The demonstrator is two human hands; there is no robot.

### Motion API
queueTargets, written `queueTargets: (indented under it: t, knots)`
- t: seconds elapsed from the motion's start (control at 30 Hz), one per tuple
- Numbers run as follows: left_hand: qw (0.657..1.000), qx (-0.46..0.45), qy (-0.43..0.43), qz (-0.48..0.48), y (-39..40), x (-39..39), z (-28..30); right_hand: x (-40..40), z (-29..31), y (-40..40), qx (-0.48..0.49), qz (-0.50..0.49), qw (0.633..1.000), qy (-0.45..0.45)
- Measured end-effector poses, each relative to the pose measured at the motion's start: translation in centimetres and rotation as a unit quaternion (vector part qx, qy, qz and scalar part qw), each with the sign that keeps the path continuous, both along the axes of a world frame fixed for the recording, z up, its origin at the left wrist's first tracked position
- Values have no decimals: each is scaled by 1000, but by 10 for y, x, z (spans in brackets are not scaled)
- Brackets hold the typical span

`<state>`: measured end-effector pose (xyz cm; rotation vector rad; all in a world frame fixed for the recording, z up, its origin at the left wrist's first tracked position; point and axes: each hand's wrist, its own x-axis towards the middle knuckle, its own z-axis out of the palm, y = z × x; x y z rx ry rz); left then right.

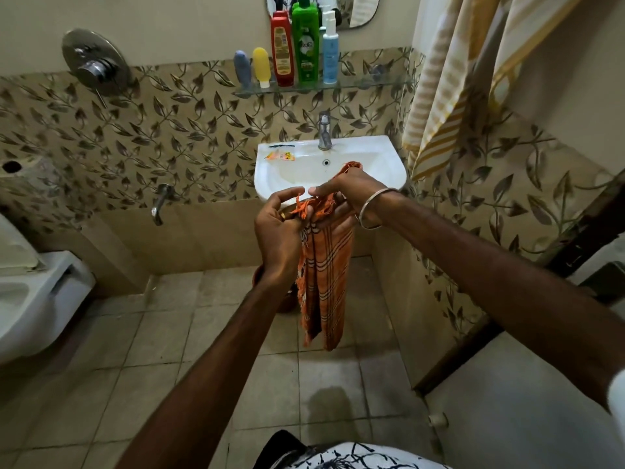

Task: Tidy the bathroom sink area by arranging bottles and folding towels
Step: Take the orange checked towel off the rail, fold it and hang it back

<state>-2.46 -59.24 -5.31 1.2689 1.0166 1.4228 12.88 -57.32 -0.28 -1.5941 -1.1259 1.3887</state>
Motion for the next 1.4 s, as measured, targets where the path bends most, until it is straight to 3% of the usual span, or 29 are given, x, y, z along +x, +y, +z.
queueTargets:
  t: [0.23, 0.37, 0.53, 0.67, 0.8, 0.93, 1.0, 1.13, 1.23, 1.4]
  knots:
    - [1000, 17, -9, 16, 5, 3, 8, -2, 5, -1, 6, 7, 1000, 27]
    - [999, 16, -20, -42, 7, -6, 1, -1, 7, 1, -5, -9, 998, 63]
    - [987, 12, 90, -134, 14, -16, -17, -2, 20, 0, 9, -15, 994, 104]
    - [990, 25, 101, -100, 16, -11, -27, -8, 32, -2, 24, 2, 992, 127]
    - [994, 12, 51, -92, 15, -6, -14, 2, 39, -4, 104, -4, 994, 39]
    - [995, -2, 7, -103, 20, -12, 0, 23, 14, 3, 274, -145, 948, -66]
    - [993, -17, -19, -115, 24, -17, 8, 37, -10, 10, 258, -150, 950, -87]
    - [988, -22, -42, -147, 30, -26, 29, 49, -58, 9, 92, -25, 993, 73]
    - [983, -44, -74, -164, 39, -35, 41, 45, -73, 2, 103, 59, 986, 116]
    - [973, -65, -65, -211, 64, -58, 53, 36, -61, -1, 168, 84, 959, 213]
